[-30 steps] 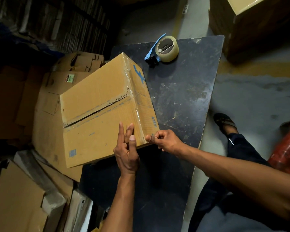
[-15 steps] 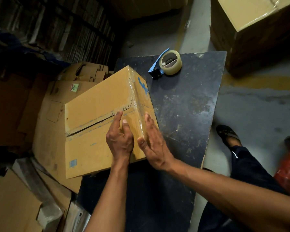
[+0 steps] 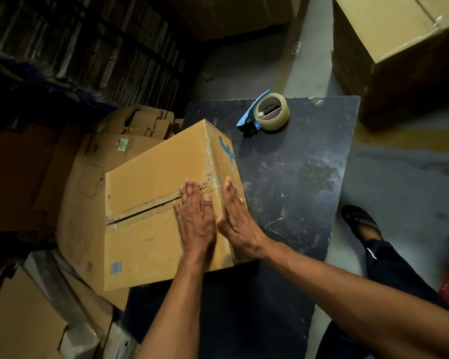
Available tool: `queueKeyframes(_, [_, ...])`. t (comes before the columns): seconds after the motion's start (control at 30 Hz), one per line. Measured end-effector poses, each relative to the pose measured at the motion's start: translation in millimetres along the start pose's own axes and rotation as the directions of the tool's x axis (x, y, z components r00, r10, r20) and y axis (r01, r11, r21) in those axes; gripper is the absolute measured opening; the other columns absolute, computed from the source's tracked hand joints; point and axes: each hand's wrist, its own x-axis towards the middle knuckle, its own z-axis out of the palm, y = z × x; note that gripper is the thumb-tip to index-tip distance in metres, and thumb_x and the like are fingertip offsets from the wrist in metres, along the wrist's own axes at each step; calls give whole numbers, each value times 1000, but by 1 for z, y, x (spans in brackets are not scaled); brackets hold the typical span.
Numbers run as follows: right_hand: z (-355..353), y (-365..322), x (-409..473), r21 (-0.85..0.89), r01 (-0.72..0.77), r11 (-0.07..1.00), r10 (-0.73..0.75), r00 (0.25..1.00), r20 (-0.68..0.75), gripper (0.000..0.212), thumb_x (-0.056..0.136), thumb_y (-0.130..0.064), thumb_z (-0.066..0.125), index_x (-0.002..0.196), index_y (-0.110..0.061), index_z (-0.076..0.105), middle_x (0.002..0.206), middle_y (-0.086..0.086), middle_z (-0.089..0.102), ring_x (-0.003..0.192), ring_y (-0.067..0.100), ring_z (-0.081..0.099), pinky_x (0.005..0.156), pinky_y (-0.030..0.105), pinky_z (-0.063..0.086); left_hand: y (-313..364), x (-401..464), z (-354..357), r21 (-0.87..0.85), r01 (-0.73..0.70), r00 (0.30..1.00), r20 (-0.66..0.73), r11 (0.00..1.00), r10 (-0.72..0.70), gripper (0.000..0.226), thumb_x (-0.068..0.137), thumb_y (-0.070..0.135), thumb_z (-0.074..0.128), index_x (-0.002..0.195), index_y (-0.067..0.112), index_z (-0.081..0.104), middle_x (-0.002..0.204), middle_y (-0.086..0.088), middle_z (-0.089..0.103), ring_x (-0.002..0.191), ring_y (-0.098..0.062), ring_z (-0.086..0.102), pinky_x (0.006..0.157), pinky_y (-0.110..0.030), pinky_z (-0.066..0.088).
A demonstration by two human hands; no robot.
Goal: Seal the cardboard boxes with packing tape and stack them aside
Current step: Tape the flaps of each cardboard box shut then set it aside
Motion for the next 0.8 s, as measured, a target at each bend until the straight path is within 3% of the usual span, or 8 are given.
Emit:
queueKeyframes(0.17, [24,-8,18,96,-77,992,87,991,-101,102,87,-87,0,162,-21,-17,169,-8,-25,156,7,-20,126,48,-11,-3,3,0,30,-9,999,48,1000,8,69,103,60,17,163,27,11,171,7,3,159,-11,-5,129,-45,-5])
queueKeyframes(0.33, [6,32,0,8,-314,949,314,949,10,107,75,-98,-6,159,-33,-17,165,-14,-29,152,2,-27,127,58,-2,3,-1,-3,27,33,998,44,999,-34,66,104,54,19,164,26,16,171,8,6,158,-9,-1,130,-47,-3])
queueKeyframes(0.5, [-21,-13,57,99,-107,989,120,983,-138,108,84,-91,3,163,-20,-12,170,-5,-20,154,0,-18,129,41,-3,4,3,2,47,38,998,41,998,-40,73,100,58,11,164,25,15,170,9,4,159,-9,0,130,-44,-3])
queueKeyframes(0.67, [-19,-12,109,-28,-43,999,41,996,-81,108,85,-90,3,164,-19,-11,171,-3,-18,156,7,-16,127,57,3,-2,2,2,42,11,999,34,999,-13,67,101,42,23,165,24,19,172,5,9,160,-12,1,130,-44,-2])
queueKeyframes(0.8, [-17,-1,109,-72,-23,997,18,998,-61,105,87,-88,4,163,-19,-14,170,-5,-22,156,7,-19,127,58,1,3,2,1,43,25,998,52,999,-27,66,102,39,24,166,22,17,172,4,7,160,-12,0,130,-44,-3])
